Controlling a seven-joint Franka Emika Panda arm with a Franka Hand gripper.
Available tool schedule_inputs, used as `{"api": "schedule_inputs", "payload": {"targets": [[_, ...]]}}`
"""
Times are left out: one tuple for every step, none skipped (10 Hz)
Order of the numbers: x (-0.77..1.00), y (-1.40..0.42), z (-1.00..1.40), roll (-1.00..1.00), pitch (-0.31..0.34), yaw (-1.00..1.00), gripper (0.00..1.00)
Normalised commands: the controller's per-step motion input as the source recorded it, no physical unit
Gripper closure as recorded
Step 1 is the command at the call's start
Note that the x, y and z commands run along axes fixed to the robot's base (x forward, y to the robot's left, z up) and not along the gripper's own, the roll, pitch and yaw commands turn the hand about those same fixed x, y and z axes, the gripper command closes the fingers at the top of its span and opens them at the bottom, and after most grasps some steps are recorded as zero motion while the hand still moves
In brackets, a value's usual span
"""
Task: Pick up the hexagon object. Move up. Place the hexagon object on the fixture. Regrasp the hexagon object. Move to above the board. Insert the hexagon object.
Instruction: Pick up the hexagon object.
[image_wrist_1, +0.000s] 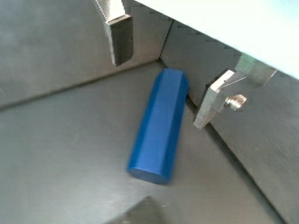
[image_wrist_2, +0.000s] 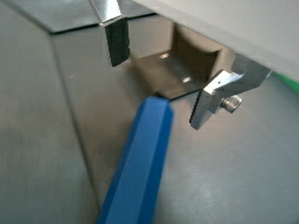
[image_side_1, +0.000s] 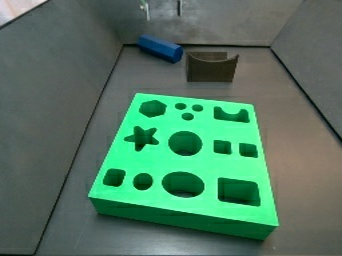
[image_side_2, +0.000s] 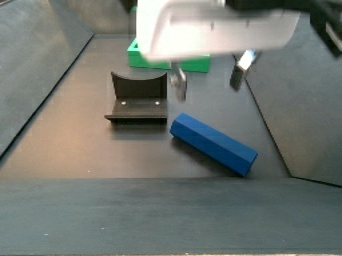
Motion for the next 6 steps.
{"api": "schedule_inputs", "payload": {"targets": [[0.09,0.34,-0.63,-0.07,-0.287,0.65,0.0],[0.09,0.13,-0.7,-0.06,-0.254,0.5,0.0],[0.0,0.0,-0.78,0.0,-0.22,0.35,0.0],[0.0,0.0,-0.79,0.0,-0.217,0.37,0.0],[0.0,0.0,-0.82,0.0,-0.201,0.31,0.0],[0.0,0.0,-0.82,0.0,-0.204,0.31,0.0]]}}
